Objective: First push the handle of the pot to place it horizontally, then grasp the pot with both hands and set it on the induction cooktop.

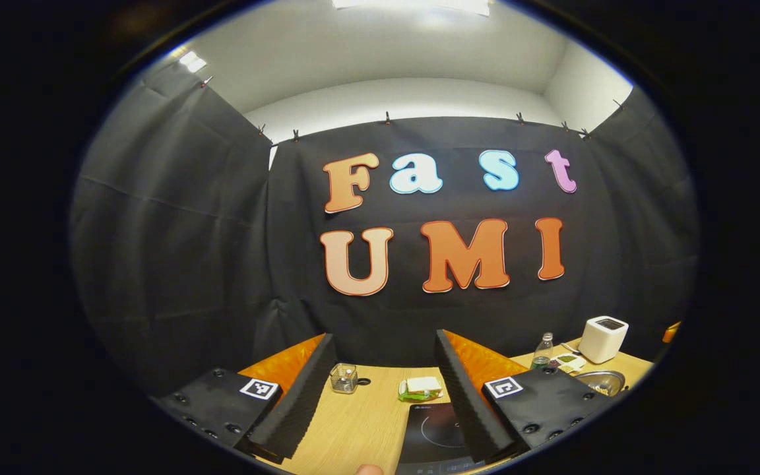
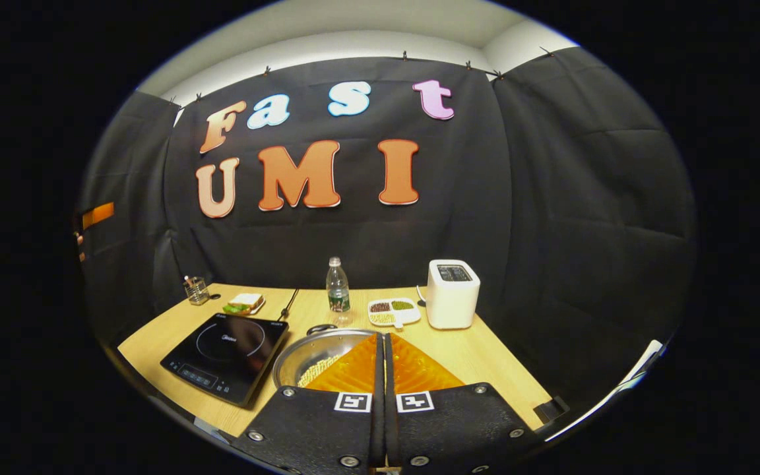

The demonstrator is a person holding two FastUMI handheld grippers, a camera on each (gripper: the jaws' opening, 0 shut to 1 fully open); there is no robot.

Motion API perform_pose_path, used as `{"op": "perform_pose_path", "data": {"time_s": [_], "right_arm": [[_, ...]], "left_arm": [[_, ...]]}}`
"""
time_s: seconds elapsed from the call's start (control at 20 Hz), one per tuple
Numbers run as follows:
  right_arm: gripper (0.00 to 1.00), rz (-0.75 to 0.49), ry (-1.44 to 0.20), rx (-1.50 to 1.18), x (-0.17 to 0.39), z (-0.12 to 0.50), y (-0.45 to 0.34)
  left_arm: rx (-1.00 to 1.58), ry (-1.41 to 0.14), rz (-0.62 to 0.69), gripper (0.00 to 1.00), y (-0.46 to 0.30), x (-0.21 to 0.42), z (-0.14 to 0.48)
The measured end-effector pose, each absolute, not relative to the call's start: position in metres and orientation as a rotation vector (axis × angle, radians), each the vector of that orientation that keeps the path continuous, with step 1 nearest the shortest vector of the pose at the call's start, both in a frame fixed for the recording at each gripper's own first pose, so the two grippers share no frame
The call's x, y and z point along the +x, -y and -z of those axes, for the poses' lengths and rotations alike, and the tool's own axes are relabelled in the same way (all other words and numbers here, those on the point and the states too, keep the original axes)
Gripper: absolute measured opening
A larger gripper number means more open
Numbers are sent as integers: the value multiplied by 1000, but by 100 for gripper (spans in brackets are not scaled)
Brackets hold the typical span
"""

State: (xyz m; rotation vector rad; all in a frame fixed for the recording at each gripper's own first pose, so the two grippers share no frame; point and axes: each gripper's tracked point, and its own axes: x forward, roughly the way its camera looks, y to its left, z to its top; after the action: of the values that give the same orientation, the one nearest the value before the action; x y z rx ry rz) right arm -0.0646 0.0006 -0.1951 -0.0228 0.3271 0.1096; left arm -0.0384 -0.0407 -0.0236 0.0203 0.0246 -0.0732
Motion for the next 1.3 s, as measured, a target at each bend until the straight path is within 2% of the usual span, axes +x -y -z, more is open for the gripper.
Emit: {"op": "perform_pose_path", "data": {"time_s": [0.5,0.75,1.3], "right_arm": [[0,-251,-605,-33,-107,319,-38],[0,-262,-736,-65,-113,373,-44],[0,-208,-797,-56,-88,391,-31]], "left_arm": [[75,-6,80,99,62,-33,25],[68,-20,99,99,72,-37,35],[44,-73,93,98,54,-32,52]]}}
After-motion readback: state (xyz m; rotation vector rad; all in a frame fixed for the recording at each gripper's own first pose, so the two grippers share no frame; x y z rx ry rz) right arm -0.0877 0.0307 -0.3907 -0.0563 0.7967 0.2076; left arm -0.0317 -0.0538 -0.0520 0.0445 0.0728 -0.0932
